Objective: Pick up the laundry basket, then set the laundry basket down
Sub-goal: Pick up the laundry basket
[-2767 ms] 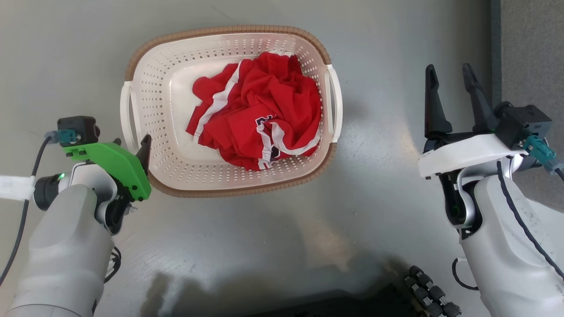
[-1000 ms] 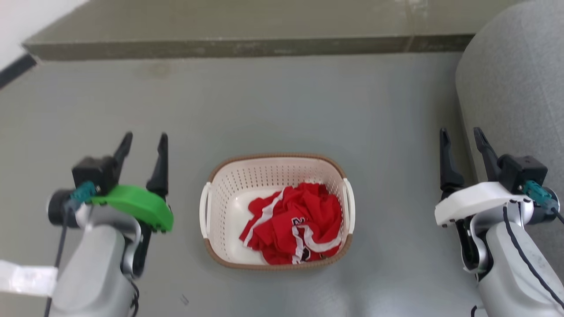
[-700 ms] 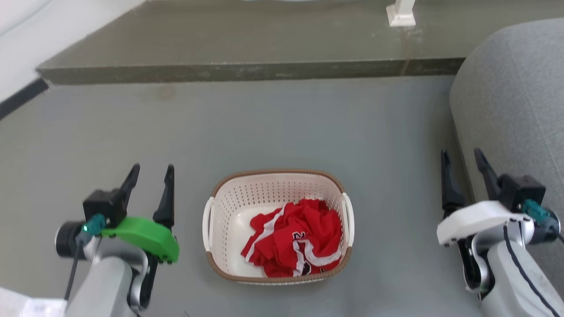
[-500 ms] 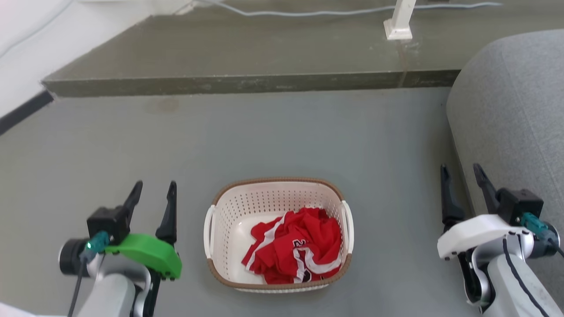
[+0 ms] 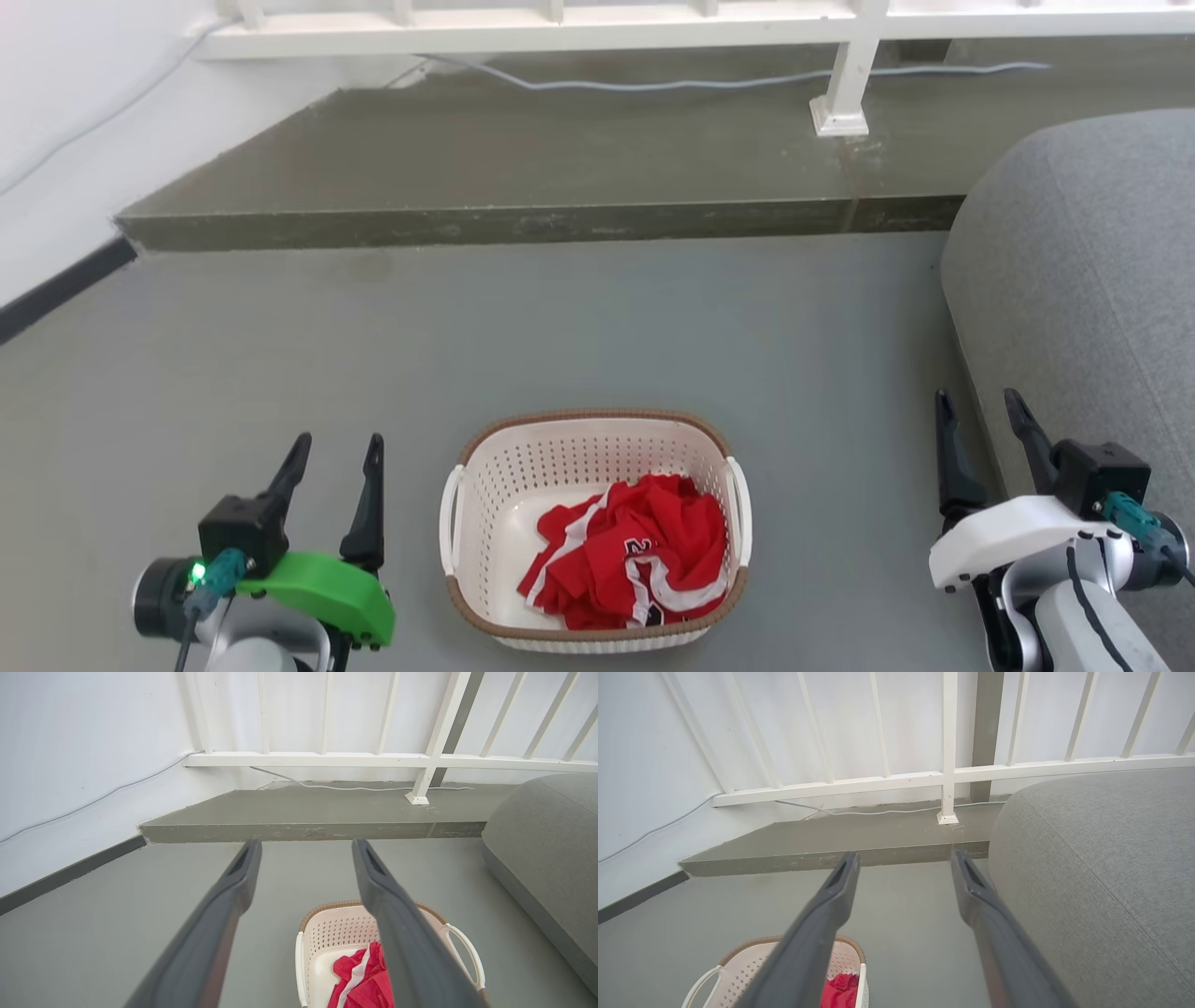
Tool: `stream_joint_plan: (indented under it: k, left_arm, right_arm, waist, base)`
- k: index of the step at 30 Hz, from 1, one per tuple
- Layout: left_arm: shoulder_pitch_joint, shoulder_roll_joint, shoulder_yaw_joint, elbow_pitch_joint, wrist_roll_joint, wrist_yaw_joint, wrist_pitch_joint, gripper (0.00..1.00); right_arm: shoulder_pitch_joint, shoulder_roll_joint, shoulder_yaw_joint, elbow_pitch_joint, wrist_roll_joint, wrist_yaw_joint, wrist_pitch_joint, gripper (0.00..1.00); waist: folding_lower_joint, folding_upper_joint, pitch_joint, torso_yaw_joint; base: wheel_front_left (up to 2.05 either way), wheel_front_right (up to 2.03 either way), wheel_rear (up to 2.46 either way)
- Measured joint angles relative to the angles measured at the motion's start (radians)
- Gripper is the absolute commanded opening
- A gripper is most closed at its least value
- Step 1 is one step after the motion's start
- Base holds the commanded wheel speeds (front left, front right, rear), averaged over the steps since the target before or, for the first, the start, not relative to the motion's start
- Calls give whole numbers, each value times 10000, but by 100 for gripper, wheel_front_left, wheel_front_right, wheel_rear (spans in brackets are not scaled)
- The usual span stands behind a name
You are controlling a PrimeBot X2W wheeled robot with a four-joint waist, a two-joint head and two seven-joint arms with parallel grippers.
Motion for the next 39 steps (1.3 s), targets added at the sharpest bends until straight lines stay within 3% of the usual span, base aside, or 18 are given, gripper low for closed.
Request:
stream_joint_plan:
  k: [39]
  left_arm:
    - [1126,92,165,-1281,73,387,48,100]
  right_arm:
    - [745,19,42,-1070,-107,-173,489,100]
  waist:
    - [0,0,-247,-28]
  base:
    - [0,0,0]
